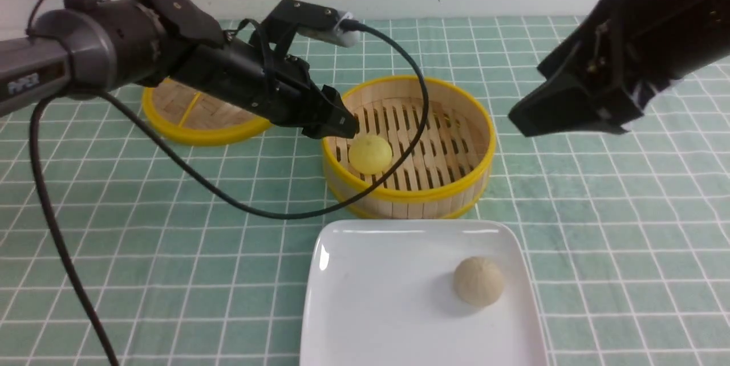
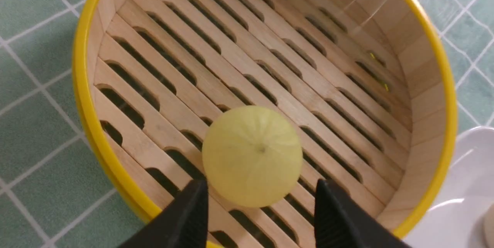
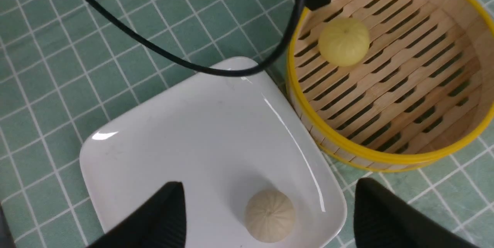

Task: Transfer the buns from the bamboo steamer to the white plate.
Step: 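Reach into the bamboo steamer and grasp a bun with the left gripper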

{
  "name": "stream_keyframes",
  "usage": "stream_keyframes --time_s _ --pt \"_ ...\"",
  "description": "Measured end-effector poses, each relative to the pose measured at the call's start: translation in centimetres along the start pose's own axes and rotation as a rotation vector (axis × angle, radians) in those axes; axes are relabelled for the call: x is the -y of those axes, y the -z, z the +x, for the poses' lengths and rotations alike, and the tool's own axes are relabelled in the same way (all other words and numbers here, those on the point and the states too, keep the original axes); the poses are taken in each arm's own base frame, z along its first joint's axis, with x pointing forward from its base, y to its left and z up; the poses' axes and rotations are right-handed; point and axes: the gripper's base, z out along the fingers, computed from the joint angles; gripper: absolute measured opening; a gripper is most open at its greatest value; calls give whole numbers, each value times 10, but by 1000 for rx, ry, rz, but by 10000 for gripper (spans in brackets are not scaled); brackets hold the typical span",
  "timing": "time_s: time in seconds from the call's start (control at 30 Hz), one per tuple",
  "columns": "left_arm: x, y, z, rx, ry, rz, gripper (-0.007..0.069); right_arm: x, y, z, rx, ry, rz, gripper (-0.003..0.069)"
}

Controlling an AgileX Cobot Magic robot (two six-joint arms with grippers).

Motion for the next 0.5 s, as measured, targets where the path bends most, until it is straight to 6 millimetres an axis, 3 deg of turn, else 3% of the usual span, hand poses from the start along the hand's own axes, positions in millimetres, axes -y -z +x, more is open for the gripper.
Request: stream_keyframes --time_s 0.1,0.33,0.5 --pt "3 -16 -1 -16 -43 22 394 -4 9 -1 20 10 10 558" --pt "33 -34 -13 12 -175 31 394 -5 10 0 11 8 4 558" --pt "32 -39 -14 11 -223 -14 394 -6 10 2 -5 2 -8 558"
